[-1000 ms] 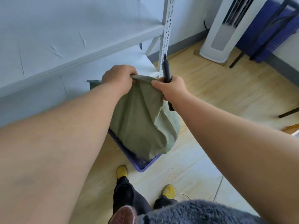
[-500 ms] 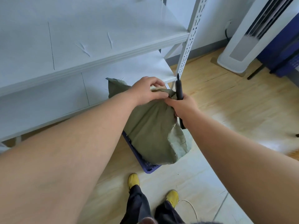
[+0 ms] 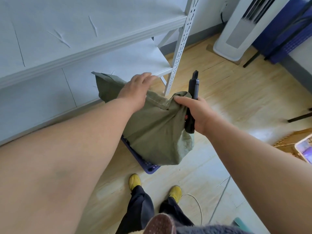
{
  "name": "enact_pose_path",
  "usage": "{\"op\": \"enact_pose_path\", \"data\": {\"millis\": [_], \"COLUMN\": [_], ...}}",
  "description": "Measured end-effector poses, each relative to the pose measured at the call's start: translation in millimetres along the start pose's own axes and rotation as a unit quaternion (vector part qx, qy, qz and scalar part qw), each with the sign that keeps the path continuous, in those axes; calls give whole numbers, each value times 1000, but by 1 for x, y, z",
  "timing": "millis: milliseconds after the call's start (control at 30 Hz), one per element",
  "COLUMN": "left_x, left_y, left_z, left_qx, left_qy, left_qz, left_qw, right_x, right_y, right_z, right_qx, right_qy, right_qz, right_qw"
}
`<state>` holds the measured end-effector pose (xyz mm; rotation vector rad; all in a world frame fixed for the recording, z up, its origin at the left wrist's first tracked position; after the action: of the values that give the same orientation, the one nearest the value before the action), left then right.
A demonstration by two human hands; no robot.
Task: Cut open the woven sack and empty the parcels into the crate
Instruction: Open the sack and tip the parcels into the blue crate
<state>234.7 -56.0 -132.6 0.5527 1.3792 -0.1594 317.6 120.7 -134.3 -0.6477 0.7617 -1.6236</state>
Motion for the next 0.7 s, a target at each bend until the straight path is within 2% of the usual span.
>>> {"op": "enact_pose_path", "data": {"millis": [67,133,167,200,267,333,367,400,467,500,600,633,667,700], "left_x": [13,22,20,13,-16,-49,-59,-62,-59,-66,-110,-112,-106,-92], "left_y": [4,-11,-20,-30,-40,-37,-29,-19,-4,-2,3,3,3,2], "left_z": [-3,2,6,8,5,-2,-4,-7,-14,-15,-10,-9,-9,-8], "left_qx": [33,-20,-62,-106,-186,-192,-176,-157,-146,-152,-94,-77,-76,-89], "left_qy": [-93,-173,-173,-147,-26,127,167,160,85,89,244,241,187,96], "left_qz": [-91,-167,-161,-120,13,119,152,163,136,130,189,204,187,142], "left_qw": [991,970,970,976,982,966,958,961,976,976,946,946,961,981], "right_x": [2,4,4,4,5,13,21,28,39,43,56,61,65,69], "right_y": [3,5,4,3,-5,-19,-26,-31,-34,-33,-40,-44,-47,-48], "right_z": [-2,-6,-7,-8,-10,-11,-11,-11,-8,-8,-7,-7,-7,-6], "right_qx": [19,33,32,25,-11,-62,-84,-97,-104,-108,-143,-147,-145,-139], "right_qy": [11,20,24,28,33,9,-15,-37,-41,-30,-40,-49,-51,-44], "right_qz": [-23,-63,-75,-79,-67,-45,-38,-29,9,16,-25,-31,-20,6], "right_qw": [999,997,996,996,997,997,996,994,994,994,989,987,988,989]}}
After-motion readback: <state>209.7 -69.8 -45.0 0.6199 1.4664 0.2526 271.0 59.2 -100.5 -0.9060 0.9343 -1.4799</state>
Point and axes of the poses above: each hand's wrist, its own z-axis away from the middle knuckle, its own x-axis out of the palm, y = z × x, the point moved 7 cm from there along -z, towards the middle knuckle, and after that the axes turned 2 degrees about x, right-handed, at the moved point
